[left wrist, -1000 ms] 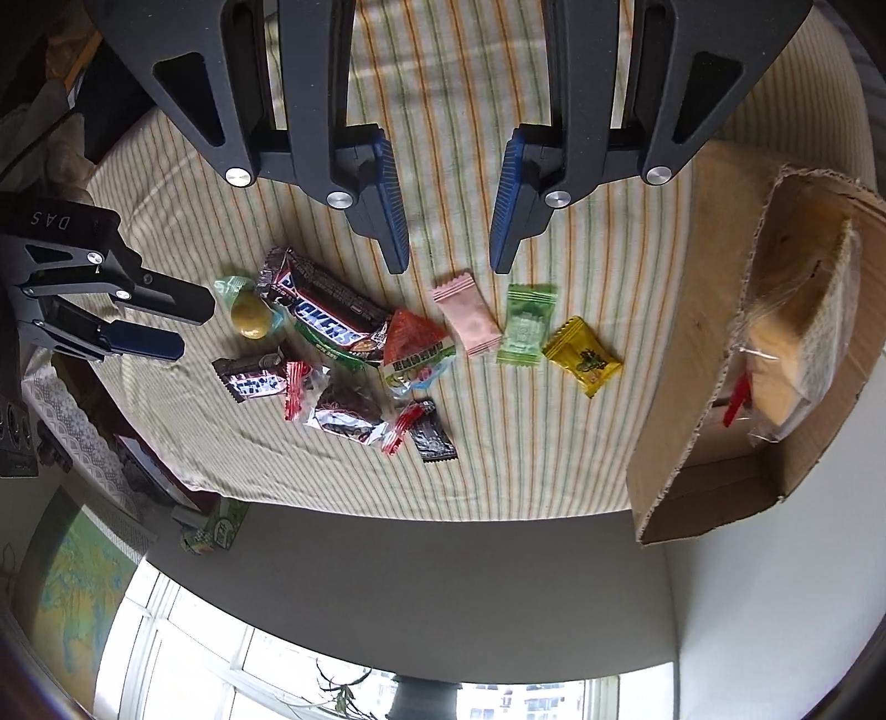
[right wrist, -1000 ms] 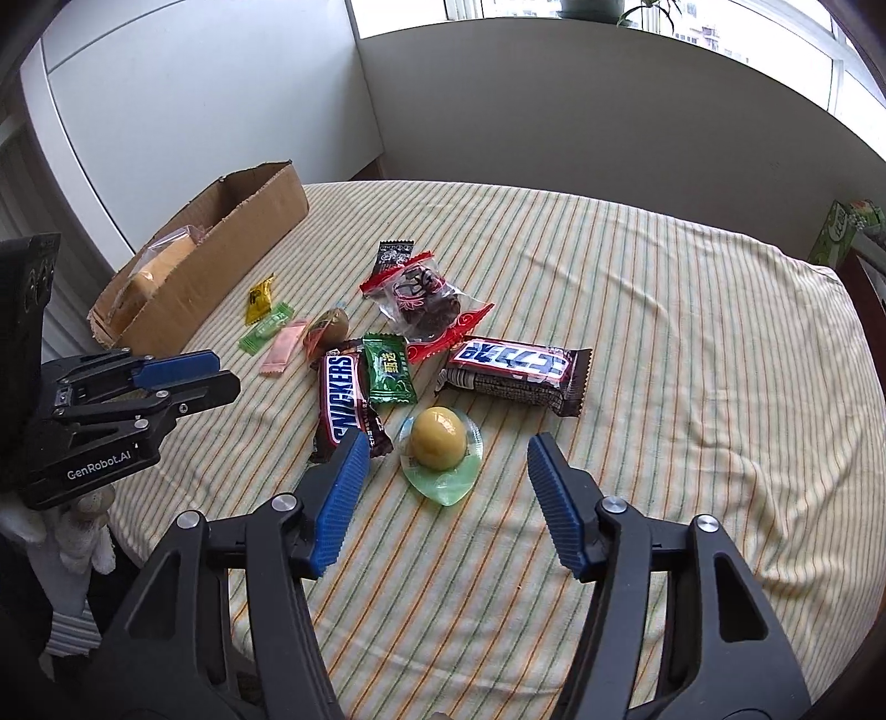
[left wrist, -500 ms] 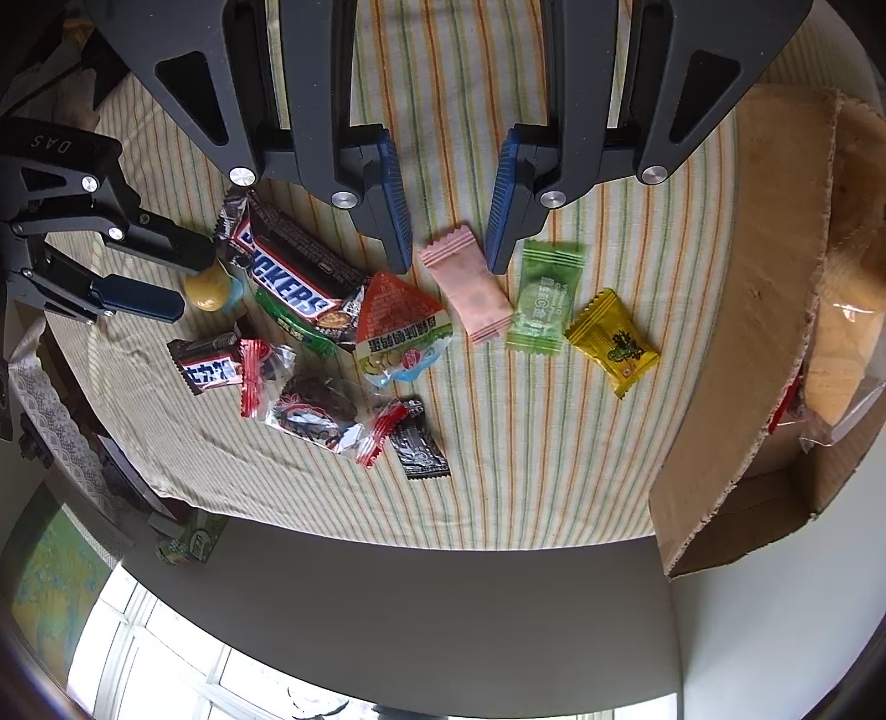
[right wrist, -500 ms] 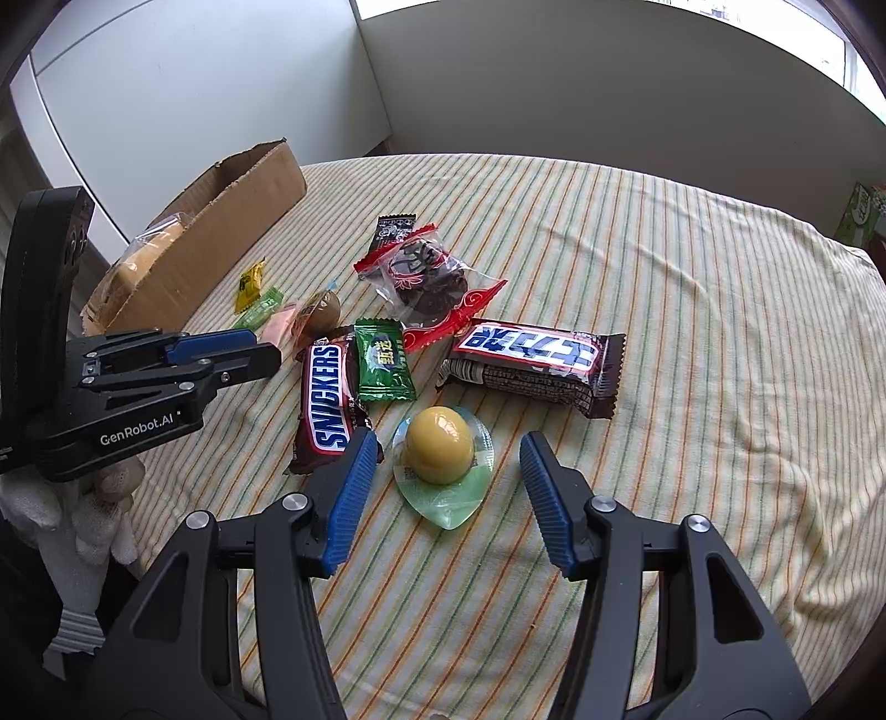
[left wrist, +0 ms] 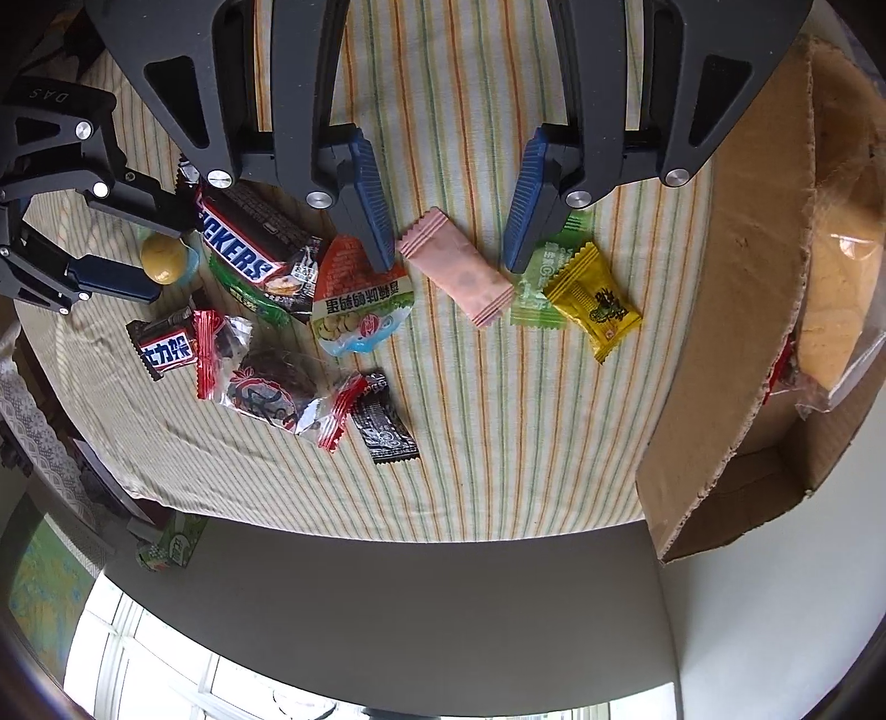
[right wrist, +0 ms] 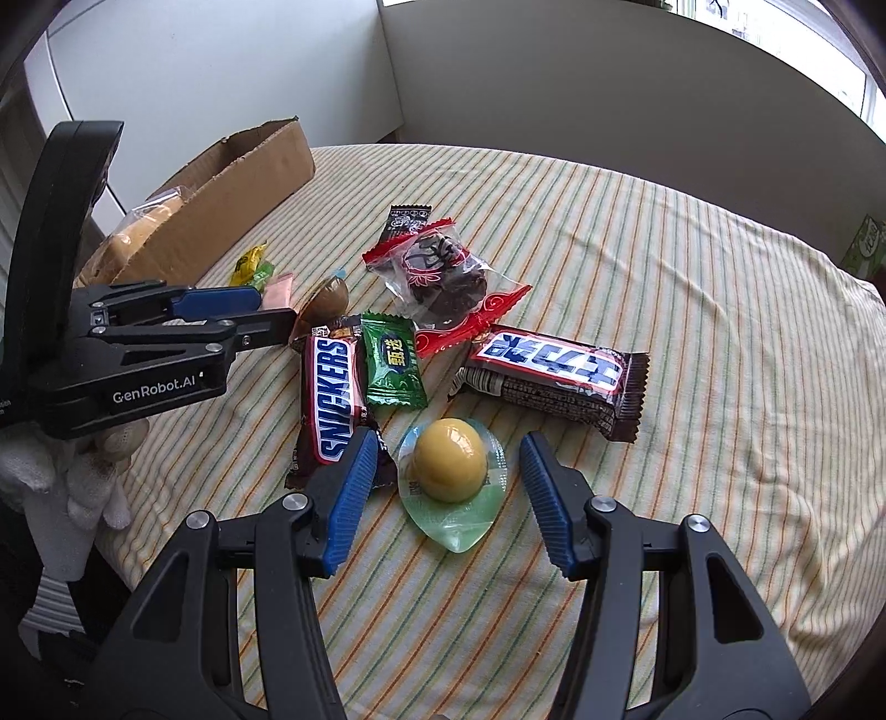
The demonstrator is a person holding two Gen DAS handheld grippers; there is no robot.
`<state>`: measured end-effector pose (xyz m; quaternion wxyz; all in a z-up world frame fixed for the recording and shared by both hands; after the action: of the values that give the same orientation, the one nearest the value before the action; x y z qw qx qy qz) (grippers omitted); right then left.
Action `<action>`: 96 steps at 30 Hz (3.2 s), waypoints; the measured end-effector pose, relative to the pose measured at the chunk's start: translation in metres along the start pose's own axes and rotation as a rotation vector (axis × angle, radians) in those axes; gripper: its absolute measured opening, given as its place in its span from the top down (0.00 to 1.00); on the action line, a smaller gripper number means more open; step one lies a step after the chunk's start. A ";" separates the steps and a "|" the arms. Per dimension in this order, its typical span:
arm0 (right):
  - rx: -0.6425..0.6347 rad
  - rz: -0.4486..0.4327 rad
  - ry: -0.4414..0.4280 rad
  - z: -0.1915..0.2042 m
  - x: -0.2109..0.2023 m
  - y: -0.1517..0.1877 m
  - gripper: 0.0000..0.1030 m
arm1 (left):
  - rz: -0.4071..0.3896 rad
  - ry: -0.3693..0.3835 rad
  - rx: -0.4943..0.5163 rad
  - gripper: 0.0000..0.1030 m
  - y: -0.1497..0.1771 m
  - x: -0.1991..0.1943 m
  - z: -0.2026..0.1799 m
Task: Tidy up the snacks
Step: 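Grasp the pink candy with the left tool while the right tool grasps the yellow ball candy, then carry both candies over the cardboard box and open both tools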
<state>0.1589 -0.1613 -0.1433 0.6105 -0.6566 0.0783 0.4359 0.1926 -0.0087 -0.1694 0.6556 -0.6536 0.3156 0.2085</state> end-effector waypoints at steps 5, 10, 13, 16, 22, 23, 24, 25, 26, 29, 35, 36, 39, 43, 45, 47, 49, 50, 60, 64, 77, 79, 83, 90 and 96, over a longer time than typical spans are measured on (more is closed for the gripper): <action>-0.023 0.007 0.022 -0.004 0.001 0.000 0.56 | -0.012 -0.001 0.014 0.66 -0.005 0.008 -0.002; -0.029 0.010 0.032 -0.011 -0.001 0.000 0.60 | -0.029 0.002 0.020 0.77 -0.003 0.005 0.004; -0.044 0.008 0.043 -0.009 -0.002 0.001 0.61 | -0.033 0.007 0.016 0.79 -0.002 0.004 0.007; -0.035 0.007 0.045 -0.011 -0.003 0.001 0.62 | -0.036 0.006 0.022 0.80 0.000 0.001 0.007; -0.021 0.006 0.054 -0.013 -0.013 0.006 0.63 | -0.034 0.022 0.027 0.81 0.007 -0.006 0.000; -0.015 0.003 0.055 -0.013 -0.015 0.007 0.63 | -0.034 0.027 0.025 0.81 0.009 -0.008 -0.002; -0.009 0.000 0.055 -0.013 -0.016 0.007 0.63 | -0.035 0.032 0.018 0.81 0.011 -0.012 -0.003; -0.004 -0.004 0.055 -0.013 -0.018 0.007 0.63 | -0.036 0.038 0.011 0.81 0.013 -0.015 -0.004; 0.002 -0.009 0.055 -0.012 -0.021 0.008 0.64 | -0.037 0.046 0.005 0.81 0.015 -0.019 -0.004; 0.007 -0.018 0.055 -0.011 -0.027 0.010 0.64 | -0.039 0.064 0.008 0.81 0.020 -0.029 -0.008; 0.027 -0.031 0.055 -0.009 -0.036 0.014 0.66 | -0.037 0.071 -0.033 0.82 0.031 -0.040 -0.005; 0.030 -0.034 0.054 -0.009 -0.039 0.014 0.66 | -0.039 0.073 -0.040 0.82 0.033 -0.043 -0.005; 0.030 -0.055 0.051 -0.006 -0.047 0.009 0.66 | -0.058 0.074 -0.053 0.82 0.030 -0.053 -0.002; 0.024 -0.091 0.039 0.001 -0.058 -0.005 0.66 | -0.104 0.071 -0.066 0.82 0.016 -0.070 0.004; 0.016 -0.107 0.026 0.008 -0.061 -0.014 0.66 | -0.135 0.064 -0.059 0.82 0.010 -0.082 0.007; 0.002 -0.121 0.014 0.016 -0.062 -0.025 0.66 | -0.160 0.061 -0.060 0.82 0.003 -0.090 0.011; -0.014 -0.136 0.002 0.026 -0.061 -0.036 0.66 | -0.181 0.052 -0.064 0.82 -0.004 -0.097 0.018; -0.023 -0.143 -0.005 0.031 -0.061 -0.043 0.66 | -0.191 0.044 -0.065 0.82 -0.007 -0.100 0.021; -0.130 -0.219 -0.104 0.107 -0.035 -0.118 0.66 | -0.258 -0.063 -0.095 0.82 -0.024 -0.118 0.084; -0.155 -0.217 -0.163 0.142 -0.015 -0.140 0.66 | -0.268 -0.105 -0.113 0.82 -0.024 -0.120 0.108; -0.238 -0.149 -0.218 0.217 0.055 -0.159 0.66 | -0.249 -0.188 -0.168 0.82 -0.014 -0.115 0.165; -0.236 -0.138 -0.225 0.219 0.062 -0.159 0.66 | -0.246 -0.192 -0.176 0.82 -0.012 -0.114 0.170; -0.230 -0.132 -0.224 0.218 0.066 -0.160 0.56 | -0.240 -0.198 -0.190 0.80 -0.010 -0.112 0.177; -0.212 -0.171 -0.206 0.213 0.054 -0.167 0.31 | -0.243 -0.208 -0.201 0.65 -0.008 -0.113 0.178; -0.210 -0.189 -0.194 0.202 0.037 -0.168 0.28 | -0.257 -0.198 -0.201 0.64 -0.010 -0.119 0.173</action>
<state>0.1917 0.0711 -0.0199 0.5815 -0.6763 -0.0892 0.4434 0.1385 0.1783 -0.0894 0.6362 -0.7269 0.1411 0.2166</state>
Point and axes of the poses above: each gripper's, at about its wrist camera, not at the fingertips, and x roughly the way its jaws point, z to its left, y to its underside, the point moved 5 cm from there along x, roughly the way its jaws point, and after that the axes turned 14 degrees about -z, right-handed, at the moved point
